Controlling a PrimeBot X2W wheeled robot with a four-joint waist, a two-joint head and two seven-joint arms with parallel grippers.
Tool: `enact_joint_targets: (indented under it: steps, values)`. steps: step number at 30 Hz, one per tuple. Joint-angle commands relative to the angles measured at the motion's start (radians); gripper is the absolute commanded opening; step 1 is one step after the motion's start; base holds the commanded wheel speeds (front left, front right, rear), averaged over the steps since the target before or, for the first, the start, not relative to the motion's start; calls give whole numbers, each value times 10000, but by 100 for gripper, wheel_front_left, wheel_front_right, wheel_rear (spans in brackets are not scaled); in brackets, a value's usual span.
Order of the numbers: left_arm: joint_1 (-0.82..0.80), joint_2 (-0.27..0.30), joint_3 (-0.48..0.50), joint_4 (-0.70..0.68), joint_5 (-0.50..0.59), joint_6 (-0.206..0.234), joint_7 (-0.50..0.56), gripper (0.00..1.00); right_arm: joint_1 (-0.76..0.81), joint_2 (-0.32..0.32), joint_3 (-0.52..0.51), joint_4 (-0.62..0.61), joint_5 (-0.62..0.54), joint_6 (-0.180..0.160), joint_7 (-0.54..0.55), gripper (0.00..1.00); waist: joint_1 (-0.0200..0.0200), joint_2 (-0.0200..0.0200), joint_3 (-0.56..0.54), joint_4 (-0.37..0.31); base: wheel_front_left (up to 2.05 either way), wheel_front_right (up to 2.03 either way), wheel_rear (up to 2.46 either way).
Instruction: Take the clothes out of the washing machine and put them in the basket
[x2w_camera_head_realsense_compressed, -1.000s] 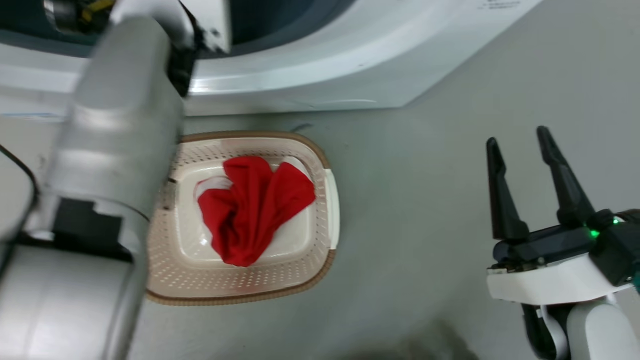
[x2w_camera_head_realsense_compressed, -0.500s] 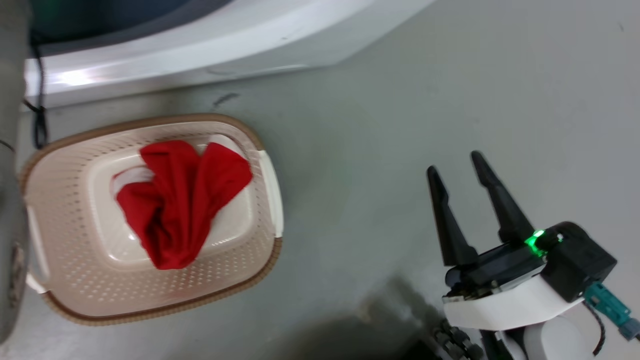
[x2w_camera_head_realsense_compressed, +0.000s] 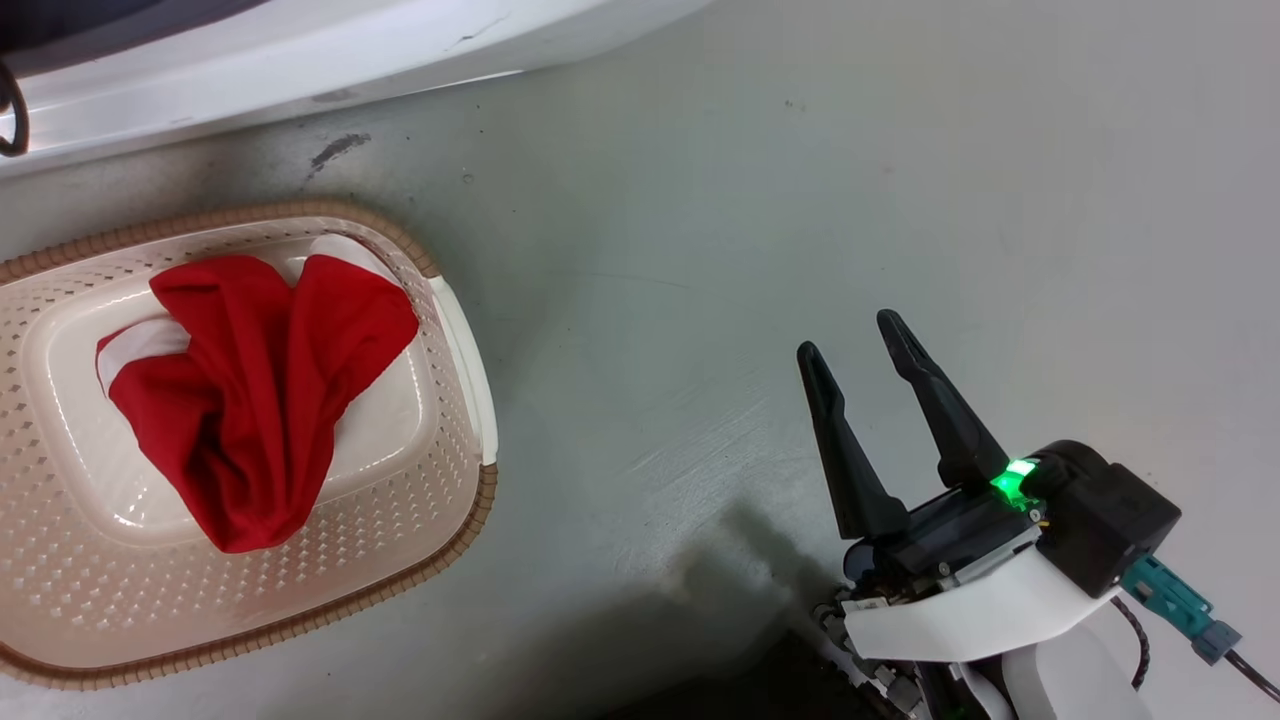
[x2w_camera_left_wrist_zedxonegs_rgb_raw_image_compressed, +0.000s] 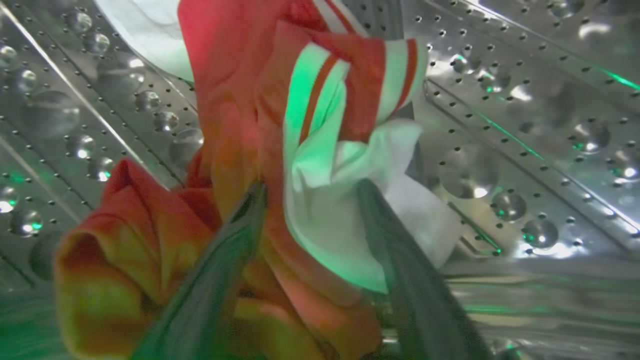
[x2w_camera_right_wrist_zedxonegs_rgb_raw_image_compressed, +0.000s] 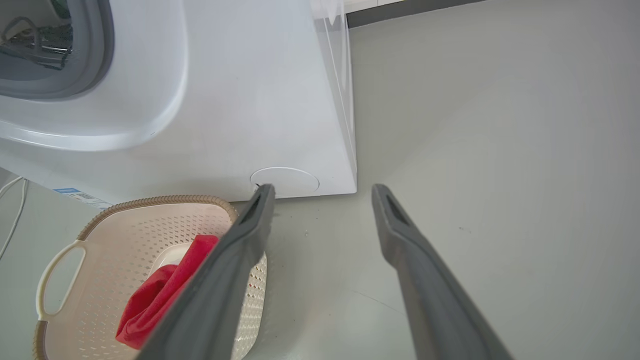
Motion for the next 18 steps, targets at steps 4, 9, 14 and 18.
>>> enact_joint_targets:
  steps: [4,9,14,18]
  values:
    - [583,-165,-94,-93,-63,254,-473,0,-301,22,21,144,80,-7,-94,100,1,0,-107,71,0,0,0]
    - [815,-174,-88,-667,-111,430,-1587,0,-418,22,-117,256,-21,-5,-112,100,1,0,-426,338,0,0,0]
    - [1567,-368,135,-1149,-422,620,-3205,0,-514,16,-466,427,-220,-7,-121,100,1,0,-1043,765,0,0,0]
    - [2172,-538,195,-1335,-569,623,-4282,0,-491,16,-669,556,-361,-7,-116,100,1,0,-1595,1024,0,0,0]
